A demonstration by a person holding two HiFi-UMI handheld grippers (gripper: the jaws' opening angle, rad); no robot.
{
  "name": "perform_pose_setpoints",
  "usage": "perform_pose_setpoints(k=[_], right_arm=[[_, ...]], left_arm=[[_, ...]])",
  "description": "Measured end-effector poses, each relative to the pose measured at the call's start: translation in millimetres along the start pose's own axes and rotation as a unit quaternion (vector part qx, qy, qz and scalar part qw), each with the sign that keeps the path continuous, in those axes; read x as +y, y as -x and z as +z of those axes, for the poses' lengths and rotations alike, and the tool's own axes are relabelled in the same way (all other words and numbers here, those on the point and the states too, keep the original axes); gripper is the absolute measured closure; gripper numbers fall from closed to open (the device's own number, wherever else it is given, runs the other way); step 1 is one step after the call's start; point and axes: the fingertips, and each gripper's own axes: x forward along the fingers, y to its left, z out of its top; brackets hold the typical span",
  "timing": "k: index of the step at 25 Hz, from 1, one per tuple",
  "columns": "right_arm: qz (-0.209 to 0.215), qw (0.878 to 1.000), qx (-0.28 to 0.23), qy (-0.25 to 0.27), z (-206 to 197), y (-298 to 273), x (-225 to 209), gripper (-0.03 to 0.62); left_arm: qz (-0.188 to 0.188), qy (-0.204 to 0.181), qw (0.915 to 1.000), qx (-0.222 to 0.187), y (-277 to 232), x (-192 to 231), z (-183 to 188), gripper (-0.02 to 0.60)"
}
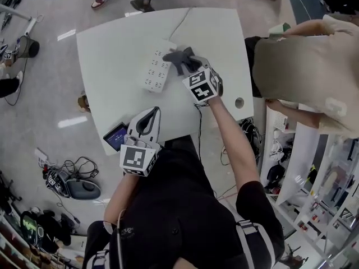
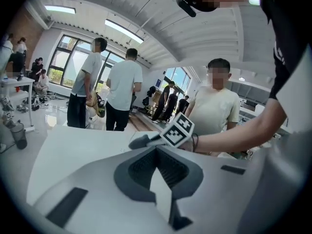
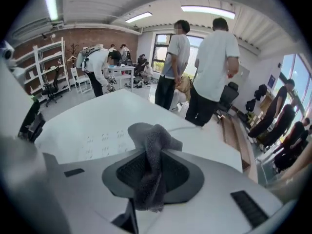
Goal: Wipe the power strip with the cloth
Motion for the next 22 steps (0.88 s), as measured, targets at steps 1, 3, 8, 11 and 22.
perform_pose_setpoints(k=[1, 3, 8, 11, 22], right_arm=[[-0.011, 1.0, -0.01, 0.01, 22, -11, -12, 0.494], [-0.018, 1.0, -0.009, 0.024, 55, -38, -25, 0.494], [0.038, 0.993, 0.056, 0.091, 53, -75, 18, 0.508], [0.074, 0.99, 0.05, 0.113, 53, -66, 57, 0.514], [0.243, 0.966, 0.055, 0.071, 30, -24, 183, 0.516]], left_arm=[[0.005, 0.001, 1.0, 0.001, 2, 3, -1, 0.549], [0.017, 0.002, 0.9999, 0.002, 6, 8, 0, 0.549], [0.051, 0.016, 0.9985, -0.008, 23, 20, 5, 0.549], [0.063, 0.026, 0.9976, -0.013, 30, 36, 3, 0.549], [0.02, 0.009, 0.9997, -0.01, 29, 28, -5, 0.549]])
